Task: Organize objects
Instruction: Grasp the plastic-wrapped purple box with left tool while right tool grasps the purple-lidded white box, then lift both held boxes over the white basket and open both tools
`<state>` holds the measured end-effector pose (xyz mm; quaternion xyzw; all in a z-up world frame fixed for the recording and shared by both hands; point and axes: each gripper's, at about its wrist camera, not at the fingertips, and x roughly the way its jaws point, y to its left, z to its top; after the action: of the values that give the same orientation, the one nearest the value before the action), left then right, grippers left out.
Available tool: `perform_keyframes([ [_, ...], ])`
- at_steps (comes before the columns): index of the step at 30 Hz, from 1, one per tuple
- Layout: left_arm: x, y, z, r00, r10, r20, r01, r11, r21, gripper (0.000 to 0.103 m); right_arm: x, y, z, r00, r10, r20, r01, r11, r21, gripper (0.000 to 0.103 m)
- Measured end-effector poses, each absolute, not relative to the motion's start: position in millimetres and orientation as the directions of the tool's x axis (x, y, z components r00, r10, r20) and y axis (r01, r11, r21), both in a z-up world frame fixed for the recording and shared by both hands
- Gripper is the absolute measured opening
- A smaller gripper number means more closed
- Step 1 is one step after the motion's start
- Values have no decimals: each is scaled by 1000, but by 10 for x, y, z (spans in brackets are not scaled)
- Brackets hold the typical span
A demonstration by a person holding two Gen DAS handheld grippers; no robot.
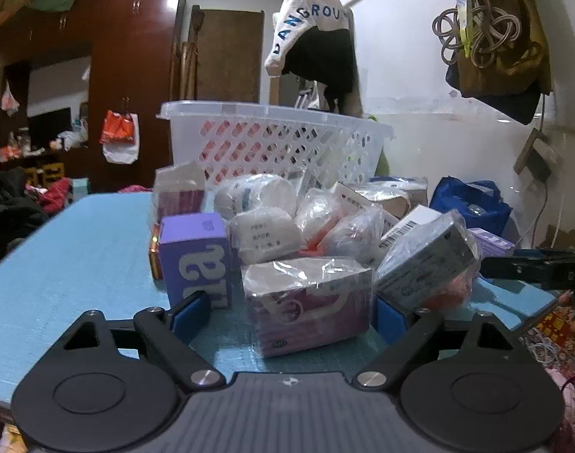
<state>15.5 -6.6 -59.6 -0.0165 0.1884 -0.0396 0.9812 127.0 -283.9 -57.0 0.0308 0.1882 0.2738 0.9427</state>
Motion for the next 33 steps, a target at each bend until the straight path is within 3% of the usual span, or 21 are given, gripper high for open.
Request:
perform_keyframes([
  [2, 163, -99, -598, 929, -67, -364, 64, 998, -21, 89, 1271, -2840, -571, 787, 523, -328, -500, 851, 160, 79],
  [5, 144, -120, -606, 934, -76, -350, 75, 997, -16, 71, 1272, -2834, -563, 797, 512, -321, -492, 858, 146, 75],
  [8, 135, -93, -611, 937, -80, -339, 72, 997, -37, 70, 1280, -2834, -554, 800, 504, -327, -487, 862, 137, 48],
  [9, 120, -77, -613, 939, -83, -333, 73, 996, -45, 69, 1275, -2836, -552, 801, 501, -328, -486, 864, 134, 45],
  [24, -4, -32, -446, 959, -99, -267, 89, 995, -50, 69, 1235, -2905, -394, 838, 474, -271, -457, 881, 127, 42],
  [33, 269, 26, 316, 979, -133, -153, 123, 990, -70, 69, 1433, -2652, 356, 807, 574, -139, -566, 819, 93, 42],
])
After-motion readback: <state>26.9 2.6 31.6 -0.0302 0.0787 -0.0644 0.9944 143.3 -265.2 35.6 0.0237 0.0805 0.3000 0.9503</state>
